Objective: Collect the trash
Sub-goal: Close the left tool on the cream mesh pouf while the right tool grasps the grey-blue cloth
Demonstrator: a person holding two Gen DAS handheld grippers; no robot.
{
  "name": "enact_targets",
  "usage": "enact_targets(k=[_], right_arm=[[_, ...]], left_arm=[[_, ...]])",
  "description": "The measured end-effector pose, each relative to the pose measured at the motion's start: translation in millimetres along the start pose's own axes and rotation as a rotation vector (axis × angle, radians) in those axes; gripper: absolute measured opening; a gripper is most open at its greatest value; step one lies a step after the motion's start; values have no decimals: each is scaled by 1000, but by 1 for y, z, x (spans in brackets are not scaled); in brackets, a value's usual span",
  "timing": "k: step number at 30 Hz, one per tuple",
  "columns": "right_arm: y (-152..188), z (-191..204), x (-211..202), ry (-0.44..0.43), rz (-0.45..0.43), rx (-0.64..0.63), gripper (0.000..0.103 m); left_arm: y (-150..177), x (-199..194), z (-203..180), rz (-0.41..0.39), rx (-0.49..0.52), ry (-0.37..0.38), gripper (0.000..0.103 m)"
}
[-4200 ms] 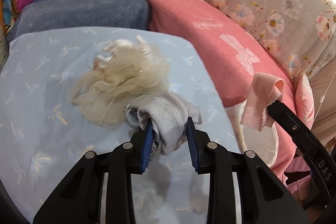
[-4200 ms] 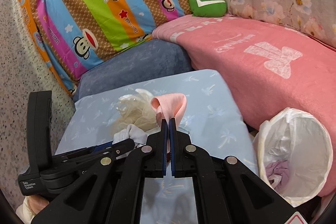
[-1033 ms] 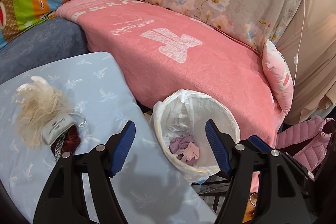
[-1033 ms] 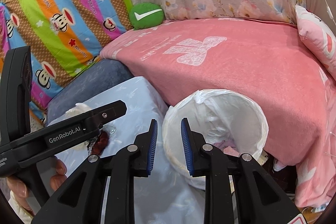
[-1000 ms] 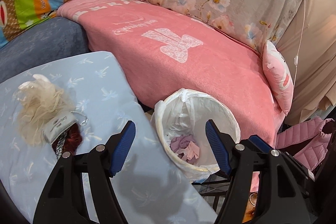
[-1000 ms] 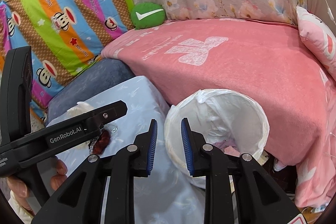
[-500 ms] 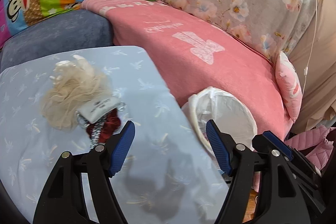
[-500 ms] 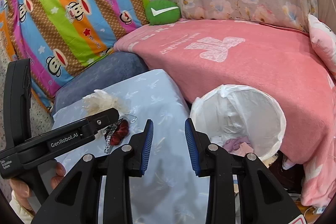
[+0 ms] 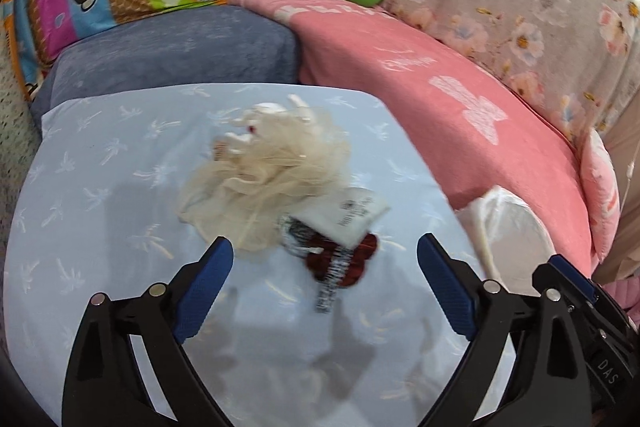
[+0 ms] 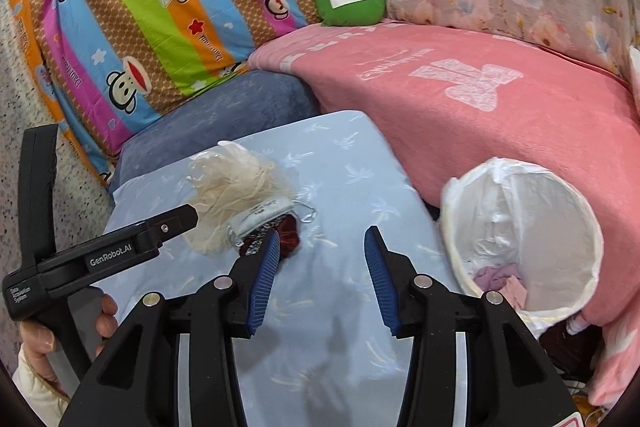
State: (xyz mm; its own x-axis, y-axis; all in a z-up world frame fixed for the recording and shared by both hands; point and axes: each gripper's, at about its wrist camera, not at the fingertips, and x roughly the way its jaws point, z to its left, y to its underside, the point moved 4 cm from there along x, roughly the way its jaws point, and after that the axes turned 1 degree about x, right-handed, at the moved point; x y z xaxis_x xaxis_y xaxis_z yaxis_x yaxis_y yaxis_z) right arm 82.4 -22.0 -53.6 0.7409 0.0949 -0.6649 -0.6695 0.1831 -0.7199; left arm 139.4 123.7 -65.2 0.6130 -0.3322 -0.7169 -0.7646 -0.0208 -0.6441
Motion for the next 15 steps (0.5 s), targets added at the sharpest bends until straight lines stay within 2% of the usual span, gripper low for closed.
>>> enact_targets(k=[5, 11, 15], right_arm=[[0, 16, 35, -9, 34, 1, 44], [-1, 28, 75, -28, 80, 24, 44], [-3, 37, 100, -38, 106, 44, 44]], left_arm=[[-6, 19, 28, 14, -29, -19, 89], [-11, 46, 45, 45, -41, 0, 88], [-14, 61, 53, 66, -57, 10, 83]])
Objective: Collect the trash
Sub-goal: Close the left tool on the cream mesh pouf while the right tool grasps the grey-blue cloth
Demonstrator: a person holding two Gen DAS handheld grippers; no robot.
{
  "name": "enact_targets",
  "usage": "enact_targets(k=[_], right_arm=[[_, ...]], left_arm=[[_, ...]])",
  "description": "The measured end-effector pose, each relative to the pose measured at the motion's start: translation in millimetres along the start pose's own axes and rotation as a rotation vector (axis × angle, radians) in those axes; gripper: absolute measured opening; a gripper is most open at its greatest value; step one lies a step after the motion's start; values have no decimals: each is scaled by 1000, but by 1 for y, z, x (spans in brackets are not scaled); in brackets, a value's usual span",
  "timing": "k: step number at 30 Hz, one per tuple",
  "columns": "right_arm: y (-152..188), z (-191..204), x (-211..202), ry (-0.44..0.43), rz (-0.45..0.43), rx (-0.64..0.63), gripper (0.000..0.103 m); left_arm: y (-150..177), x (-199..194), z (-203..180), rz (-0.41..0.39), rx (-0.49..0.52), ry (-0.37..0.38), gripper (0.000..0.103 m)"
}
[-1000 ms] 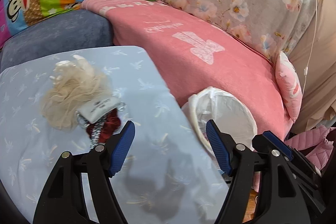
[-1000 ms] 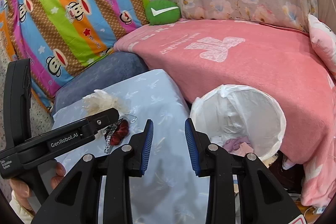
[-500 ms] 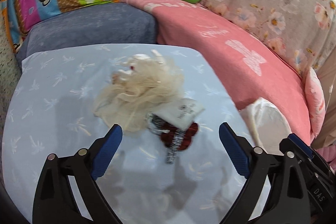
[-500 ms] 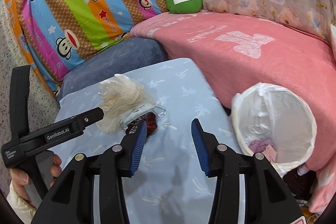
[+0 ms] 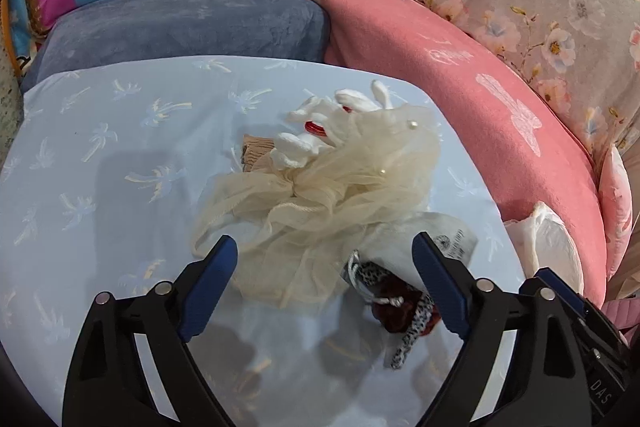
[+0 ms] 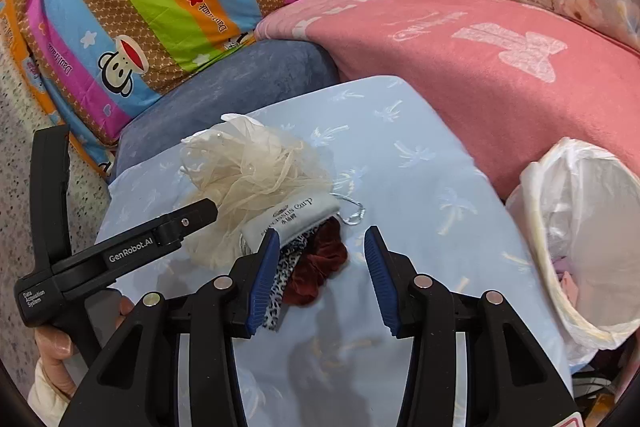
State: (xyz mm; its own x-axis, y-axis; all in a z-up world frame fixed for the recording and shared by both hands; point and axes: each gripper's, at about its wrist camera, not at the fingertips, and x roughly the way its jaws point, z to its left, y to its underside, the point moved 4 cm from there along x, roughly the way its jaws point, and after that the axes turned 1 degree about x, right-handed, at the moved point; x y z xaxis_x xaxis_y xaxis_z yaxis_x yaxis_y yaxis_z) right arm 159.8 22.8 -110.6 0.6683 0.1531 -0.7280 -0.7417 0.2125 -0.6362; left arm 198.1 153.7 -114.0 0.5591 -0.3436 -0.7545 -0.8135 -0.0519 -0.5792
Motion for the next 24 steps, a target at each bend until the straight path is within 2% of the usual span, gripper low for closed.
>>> enact_targets(k=[4, 6, 9, 10, 12, 13, 15, 24], right_arm=[[-6, 9, 22, -9, 24, 10, 44], [-9, 14, 33, -10, 35, 6, 44], [-9, 17, 50, -7, 61, 8, 44], [-7, 18, 55, -6, 73, 11, 43], [-3, 19, 60, -6, 85, 14, 35], [-1, 19, 62, -8, 93, 13, 27], [3, 19, 63, -11, 101, 18, 11], [6, 16, 28, -43, 45, 41, 6]], left_arm=[[-3, 10, 6, 19, -16, 23, 71], [-3, 15, 8, 35, -22, 39, 60], [-2, 21, 10, 60, -22, 60, 35], [-1, 22, 10, 68, -23, 67, 24], [-1, 21, 12, 70, -31, 77, 17], [-1, 20, 12, 67, -29, 79, 10], [0, 15, 11, 60, -23, 83, 7], [1, -12, -10, 14, 8, 110, 2]])
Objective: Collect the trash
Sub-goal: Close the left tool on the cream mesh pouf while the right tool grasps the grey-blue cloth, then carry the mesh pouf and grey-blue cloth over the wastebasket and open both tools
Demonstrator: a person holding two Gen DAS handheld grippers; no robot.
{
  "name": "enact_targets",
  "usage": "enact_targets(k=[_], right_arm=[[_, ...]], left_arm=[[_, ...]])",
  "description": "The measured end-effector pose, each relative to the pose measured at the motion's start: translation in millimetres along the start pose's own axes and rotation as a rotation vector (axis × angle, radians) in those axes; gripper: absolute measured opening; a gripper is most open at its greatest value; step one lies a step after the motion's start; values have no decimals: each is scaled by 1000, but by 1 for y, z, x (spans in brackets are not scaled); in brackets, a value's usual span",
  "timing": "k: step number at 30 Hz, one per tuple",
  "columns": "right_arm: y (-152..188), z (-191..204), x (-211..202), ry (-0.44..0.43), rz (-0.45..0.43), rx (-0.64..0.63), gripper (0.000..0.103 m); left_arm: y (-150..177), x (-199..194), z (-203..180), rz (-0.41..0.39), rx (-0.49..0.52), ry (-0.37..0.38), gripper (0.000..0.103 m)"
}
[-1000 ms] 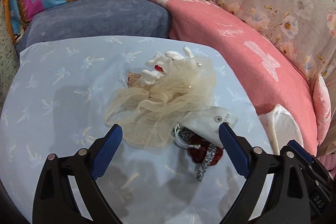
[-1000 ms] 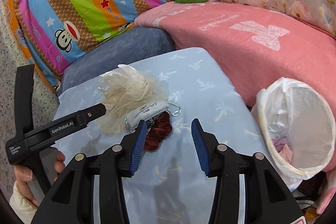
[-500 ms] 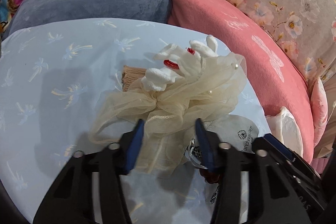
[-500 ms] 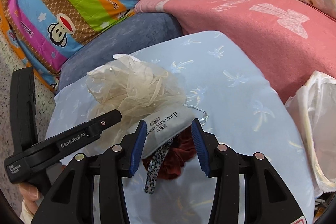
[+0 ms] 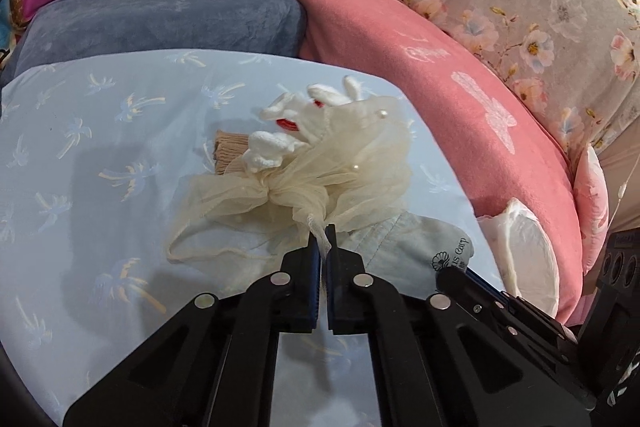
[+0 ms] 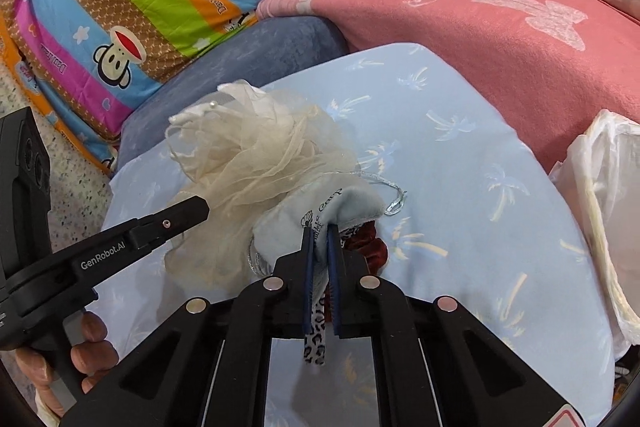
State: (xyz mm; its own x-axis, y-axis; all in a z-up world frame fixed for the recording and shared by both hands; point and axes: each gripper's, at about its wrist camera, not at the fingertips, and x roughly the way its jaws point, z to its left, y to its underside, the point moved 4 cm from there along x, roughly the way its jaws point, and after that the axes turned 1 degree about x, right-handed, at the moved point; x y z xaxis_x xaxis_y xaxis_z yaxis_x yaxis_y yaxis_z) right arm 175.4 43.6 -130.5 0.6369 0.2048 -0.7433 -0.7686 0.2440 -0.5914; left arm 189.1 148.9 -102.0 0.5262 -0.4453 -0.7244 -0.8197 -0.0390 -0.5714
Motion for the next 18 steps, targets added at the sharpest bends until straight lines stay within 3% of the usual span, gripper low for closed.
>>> enact_targets(k=[18], right_arm=[[-19, -34, -128, -28, -209, 26, 6]], left_arm=[[-19, -59, -88, -131, 89, 72, 1]])
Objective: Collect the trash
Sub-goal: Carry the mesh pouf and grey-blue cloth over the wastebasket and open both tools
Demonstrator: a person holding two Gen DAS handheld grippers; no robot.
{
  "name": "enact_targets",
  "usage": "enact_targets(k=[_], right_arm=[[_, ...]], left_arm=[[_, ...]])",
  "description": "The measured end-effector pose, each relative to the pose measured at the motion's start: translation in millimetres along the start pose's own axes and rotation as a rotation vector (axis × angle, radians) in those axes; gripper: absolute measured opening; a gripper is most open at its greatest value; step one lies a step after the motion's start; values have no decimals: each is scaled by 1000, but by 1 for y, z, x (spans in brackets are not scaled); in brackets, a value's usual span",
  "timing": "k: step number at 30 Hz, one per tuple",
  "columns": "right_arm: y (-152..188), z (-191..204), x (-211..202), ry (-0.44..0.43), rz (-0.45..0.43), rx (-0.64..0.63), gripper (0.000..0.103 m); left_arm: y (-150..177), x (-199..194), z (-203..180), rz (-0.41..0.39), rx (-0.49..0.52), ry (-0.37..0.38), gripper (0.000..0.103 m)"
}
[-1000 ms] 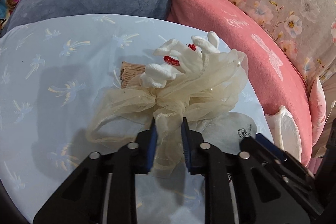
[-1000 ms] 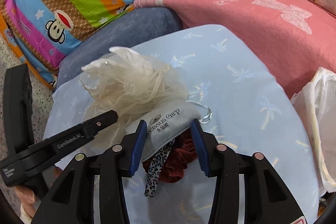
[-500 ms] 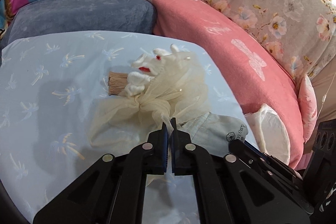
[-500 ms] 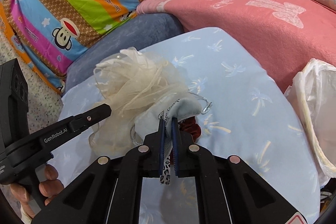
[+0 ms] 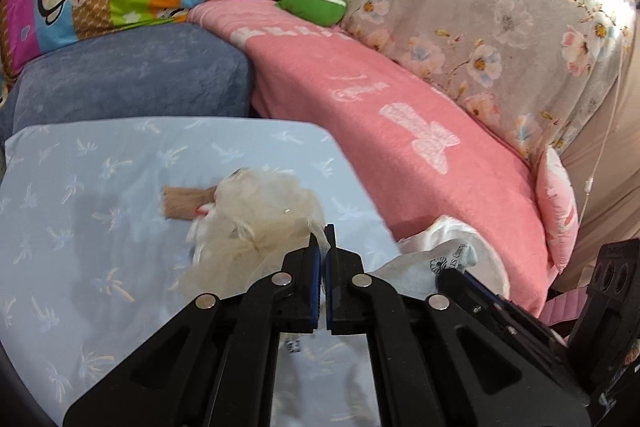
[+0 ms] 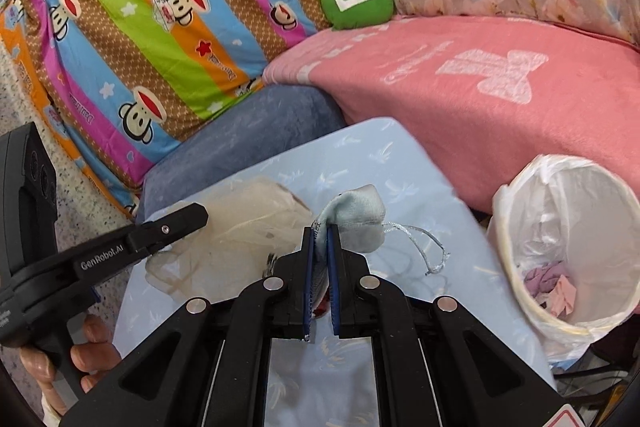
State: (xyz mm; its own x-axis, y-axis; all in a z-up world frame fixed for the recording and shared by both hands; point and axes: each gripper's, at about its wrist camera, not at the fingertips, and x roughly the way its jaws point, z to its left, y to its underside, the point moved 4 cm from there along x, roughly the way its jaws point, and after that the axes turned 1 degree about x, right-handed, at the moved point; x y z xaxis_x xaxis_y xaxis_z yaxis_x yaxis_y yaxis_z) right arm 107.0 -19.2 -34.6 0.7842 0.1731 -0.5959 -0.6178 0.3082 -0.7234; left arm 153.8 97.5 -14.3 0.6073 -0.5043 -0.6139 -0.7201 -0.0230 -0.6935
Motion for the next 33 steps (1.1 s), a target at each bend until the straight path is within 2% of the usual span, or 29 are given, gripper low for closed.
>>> enact_targets(k=[8, 15, 27, 33], right_arm=[[-16, -36, -46, 35, -79, 36, 6], [-21, -79, -76, 98, -127, 65, 6], [-20, -173, -109, 212, -167, 177, 6], [-17, -204, -108, 245, -157, 203, 6]], left_arm=[[-15, -11, -59, -42, 84, 58, 1], [-13, -2, -114, -34, 152, 124, 1], [9, 44, -203, 57, 264, 230, 1], [22, 72, -225, 110, 285, 244, 2]])
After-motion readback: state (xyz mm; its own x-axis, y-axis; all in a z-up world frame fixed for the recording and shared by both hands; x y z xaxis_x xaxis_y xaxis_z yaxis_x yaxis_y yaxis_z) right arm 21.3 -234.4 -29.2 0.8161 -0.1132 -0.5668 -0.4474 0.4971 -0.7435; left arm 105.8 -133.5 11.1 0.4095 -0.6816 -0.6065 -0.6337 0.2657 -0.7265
